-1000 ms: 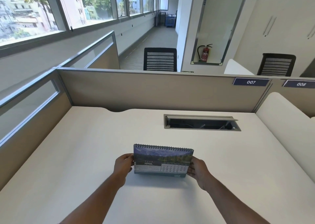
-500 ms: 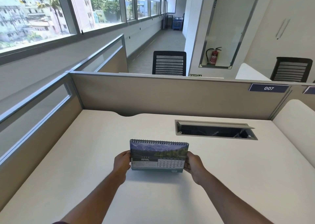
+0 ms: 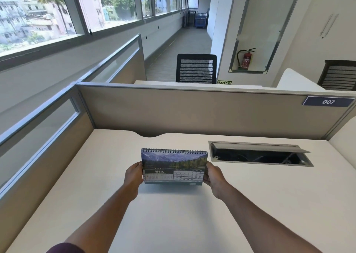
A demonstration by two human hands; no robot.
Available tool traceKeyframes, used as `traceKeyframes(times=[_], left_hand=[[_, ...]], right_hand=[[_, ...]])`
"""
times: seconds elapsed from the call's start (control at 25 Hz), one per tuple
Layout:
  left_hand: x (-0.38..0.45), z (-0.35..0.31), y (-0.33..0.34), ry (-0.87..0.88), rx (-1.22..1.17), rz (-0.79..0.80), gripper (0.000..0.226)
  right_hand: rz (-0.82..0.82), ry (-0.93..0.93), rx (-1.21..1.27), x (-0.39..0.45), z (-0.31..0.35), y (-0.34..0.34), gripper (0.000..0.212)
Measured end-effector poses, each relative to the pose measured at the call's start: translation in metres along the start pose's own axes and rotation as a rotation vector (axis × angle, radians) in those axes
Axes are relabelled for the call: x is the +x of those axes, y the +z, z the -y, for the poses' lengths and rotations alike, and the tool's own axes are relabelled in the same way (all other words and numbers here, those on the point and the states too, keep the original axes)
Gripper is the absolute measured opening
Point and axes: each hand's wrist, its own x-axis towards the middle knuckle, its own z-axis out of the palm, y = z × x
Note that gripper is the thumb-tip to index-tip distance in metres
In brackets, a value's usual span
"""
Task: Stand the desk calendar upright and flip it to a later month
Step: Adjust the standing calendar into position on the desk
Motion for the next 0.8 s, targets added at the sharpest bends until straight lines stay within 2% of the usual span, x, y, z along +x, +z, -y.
traceKeyframes(times=[0.48, 0.8], left_hand=[[0.102, -0.016, -0.029, -0.026, 0.037, 0.016, 0.032], [0.124, -0.013, -0.036, -0.032, -0.05, -0.016, 0.029]], right_hand=[[-0.002, 0.016, -0.041, 0.071, 0.017, 0.069, 0.037], [-0.013, 0.006, 0.007, 0.085, 0.02, 0.087, 0.03]])
